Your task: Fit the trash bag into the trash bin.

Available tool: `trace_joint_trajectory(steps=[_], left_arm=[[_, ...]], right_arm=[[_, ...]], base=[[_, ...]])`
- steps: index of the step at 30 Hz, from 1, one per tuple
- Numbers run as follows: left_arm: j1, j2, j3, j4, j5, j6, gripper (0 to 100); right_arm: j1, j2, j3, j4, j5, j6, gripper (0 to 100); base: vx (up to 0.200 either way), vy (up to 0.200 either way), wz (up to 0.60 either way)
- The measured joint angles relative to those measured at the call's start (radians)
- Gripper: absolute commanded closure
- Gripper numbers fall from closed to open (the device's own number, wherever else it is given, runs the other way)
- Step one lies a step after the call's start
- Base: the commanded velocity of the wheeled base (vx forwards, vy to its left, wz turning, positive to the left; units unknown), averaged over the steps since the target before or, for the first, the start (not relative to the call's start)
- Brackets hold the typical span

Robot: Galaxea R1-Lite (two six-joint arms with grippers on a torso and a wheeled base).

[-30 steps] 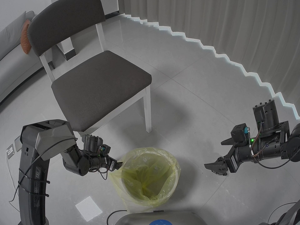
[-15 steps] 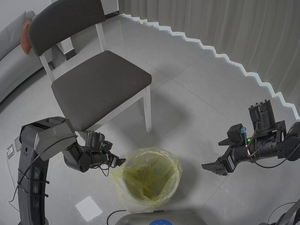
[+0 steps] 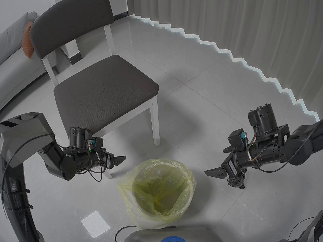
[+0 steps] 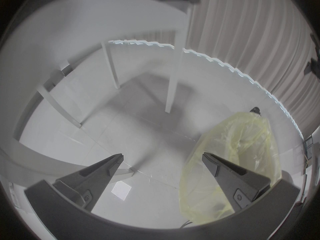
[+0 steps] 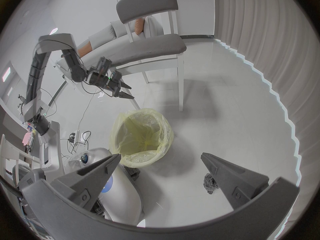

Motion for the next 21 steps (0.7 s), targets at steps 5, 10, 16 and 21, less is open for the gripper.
trace_joint_trajectory(steps=[5,10,16,21], left_arm=[[-0.007,-0.053,0.047,-0.034,-0.025,-0.018,0],[-0.009,-0.066,0.09,-0.115,-0.047,-0.03,0],[-0.019,-0.073,0.216,-0.366,-0.061,-0.073,0],[-0.038,-0.08,0.326,-0.576,-0.066,-0.122,0]], right_arm=[[0.01,0.08,-0.059,0.0,-0.006,0.0,0],[0.014,0.158,-0.108,0.001,-0.01,-0.005,0],[0.014,0.246,-0.181,0.02,-0.011,-0.006,0],[0.01,0.312,-0.245,0.047,-0.013,-0.007,0]], base=[[0.0,0.0,0.0],[0.0,0.0,0.0],[0.0,0.0,0.0],[0.0,0.0,0.0]])
